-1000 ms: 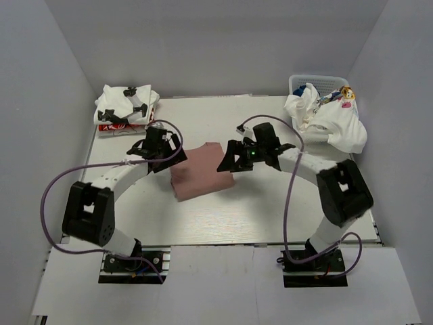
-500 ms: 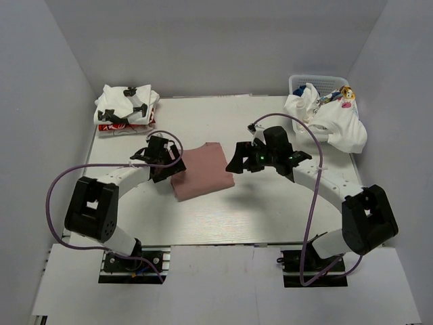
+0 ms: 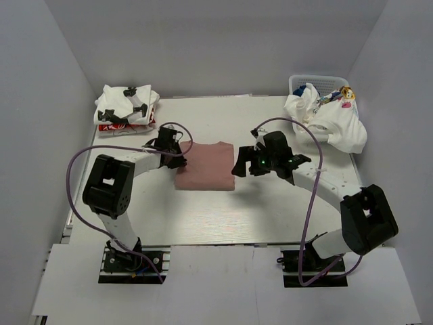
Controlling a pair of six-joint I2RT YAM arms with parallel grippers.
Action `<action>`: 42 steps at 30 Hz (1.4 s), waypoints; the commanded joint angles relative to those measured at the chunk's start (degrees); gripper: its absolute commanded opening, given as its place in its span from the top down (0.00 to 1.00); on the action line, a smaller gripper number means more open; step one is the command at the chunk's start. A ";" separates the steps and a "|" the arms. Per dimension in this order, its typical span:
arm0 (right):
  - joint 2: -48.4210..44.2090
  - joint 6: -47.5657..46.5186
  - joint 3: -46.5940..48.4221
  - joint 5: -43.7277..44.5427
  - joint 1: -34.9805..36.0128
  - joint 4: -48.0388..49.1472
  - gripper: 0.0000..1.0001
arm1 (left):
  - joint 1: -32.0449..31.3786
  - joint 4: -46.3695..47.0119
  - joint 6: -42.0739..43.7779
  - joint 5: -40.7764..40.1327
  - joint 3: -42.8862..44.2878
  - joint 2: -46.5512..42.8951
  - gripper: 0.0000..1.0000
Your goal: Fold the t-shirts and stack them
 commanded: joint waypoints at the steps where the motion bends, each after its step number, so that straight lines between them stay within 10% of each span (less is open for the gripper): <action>1: -1.86 -1.15 -0.82 4.62 -0.38 -0.23 0.10 | -0.79 -6.49 4.67 -4.26 4.81 4.93 1.00; 11: -9.14 -1.77 -7.24 17.43 -0.20 0.20 0.10 | -0.79 -15.82 27.16 -22.36 26.26 6.61 1.00; 23: -16.71 -0.98 -12.85 26.42 -0.38 7.29 0.10 | 0.88 -3.69 52.83 -32.74 30.31 3.44 1.00; 42: -37.89 4.21 -23.59 44.09 -0.29 13.65 0.10 | 8.44 -14.50 54.95 -26.33 63.87 14.34 1.00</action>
